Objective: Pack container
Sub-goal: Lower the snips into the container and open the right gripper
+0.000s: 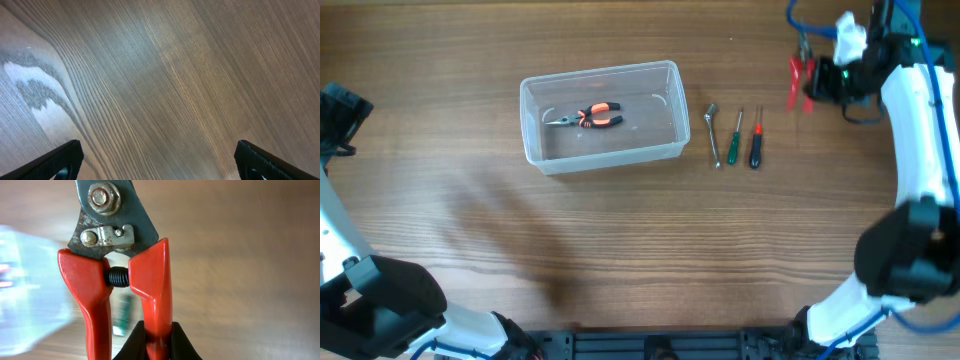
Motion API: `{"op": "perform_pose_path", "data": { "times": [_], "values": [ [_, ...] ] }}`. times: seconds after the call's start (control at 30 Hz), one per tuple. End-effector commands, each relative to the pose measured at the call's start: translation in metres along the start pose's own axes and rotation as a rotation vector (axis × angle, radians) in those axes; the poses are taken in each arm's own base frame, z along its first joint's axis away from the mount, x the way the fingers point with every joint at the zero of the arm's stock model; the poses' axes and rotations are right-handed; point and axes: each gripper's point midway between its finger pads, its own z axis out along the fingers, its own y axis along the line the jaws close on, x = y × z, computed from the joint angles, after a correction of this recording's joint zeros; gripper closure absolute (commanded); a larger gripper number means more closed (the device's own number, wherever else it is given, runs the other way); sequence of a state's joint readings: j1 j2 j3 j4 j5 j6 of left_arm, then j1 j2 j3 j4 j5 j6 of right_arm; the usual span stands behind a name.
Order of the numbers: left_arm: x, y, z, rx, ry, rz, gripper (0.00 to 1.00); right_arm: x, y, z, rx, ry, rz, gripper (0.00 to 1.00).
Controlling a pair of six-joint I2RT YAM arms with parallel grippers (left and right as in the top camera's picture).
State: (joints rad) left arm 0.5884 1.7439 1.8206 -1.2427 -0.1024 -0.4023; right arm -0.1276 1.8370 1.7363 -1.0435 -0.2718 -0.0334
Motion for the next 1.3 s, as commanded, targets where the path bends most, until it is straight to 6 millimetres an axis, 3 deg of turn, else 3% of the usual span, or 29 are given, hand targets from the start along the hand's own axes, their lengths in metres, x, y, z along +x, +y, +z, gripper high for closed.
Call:
{"op": "perform_pose_path", "data": {
  "times": [0.0, 0.13, 0.27, 0.3, 0.37, 0.47, 0.67, 0.7, 0.77, 0.87, 1.0, 1.1, 1.27],
  "values": [
    [0.001, 0.0, 0.002, 0.003, 0.01, -0.012, 0.0, -0.022, 0.112, -0.069, -0.148, -0.198, -0.353, 0.96],
    [0.001, 0.0, 0.002, 0.003, 0.009, -0.012, 0.0, 0.0, 0.202, -0.086, -0.231, -0.279, -0.833, 0.96],
    [0.001, 0.0, 0.002, 0.003, 0.009, -0.012, 0.0, 0.03, 0.256, -0.076, -0.279, -0.306, -1.255, 0.96],
    [0.001, 0.0, 0.002, 0.003, 0.009, -0.012, 0.0, 0.037, 0.275, -0.065, -0.294, -0.328, -1.418, 0.96],
    [0.001, 0.0, 0.002, 0.003, 0.01, -0.012, 0.0, 0.036, 0.284, -0.052, -0.297, -0.341, -1.472, 0.96],
    [0.001, 0.0, 0.002, 0.003, 0.01, -0.012, 0.0, 0.025, 0.286, -0.025, -0.294, -0.337, -1.46, 0.96],
    [0.001, 0.0, 0.002, 0.003, 0.01, -0.012, 0.0, 0.02, 0.277, 0.064, -0.284, -0.259, -1.511, 0.96],
    [0.001, 0.0, 0.002, 0.003, 0.009, -0.012, 0.0, 0.019, 0.271, 0.088, -0.252, -0.23, -1.533, 0.96],
    [0.001, 0.0, 0.002, 0.003, 0.009, -0.012, 0.0, 0.019, 0.262, 0.117, -0.207, -0.195, -1.54, 0.96],
    [0.001, 0.0, 0.002, 0.003, 0.009, -0.012, 0.0, 0.02, 0.254, 0.147, -0.176, -0.164, -1.538, 0.96],
    [0.001, 0.0, 0.002, 0.003, 0.009, -0.012, 0.0, 0.024, 0.252, 0.17, -0.18, -0.153, -1.535, 0.94],
    [0.001, 0.0, 0.002, 0.003, 0.009, -0.012, 0.0, 0.022, 0.249, 0.178, -0.175, -0.154, -1.528, 0.86],
    [0.001, 0.0, 0.002, 0.003, 0.009, -0.012, 0.0, 0.012, 0.237, 0.181, -0.154, -0.162, -1.473, 0.85]
  ]
}}
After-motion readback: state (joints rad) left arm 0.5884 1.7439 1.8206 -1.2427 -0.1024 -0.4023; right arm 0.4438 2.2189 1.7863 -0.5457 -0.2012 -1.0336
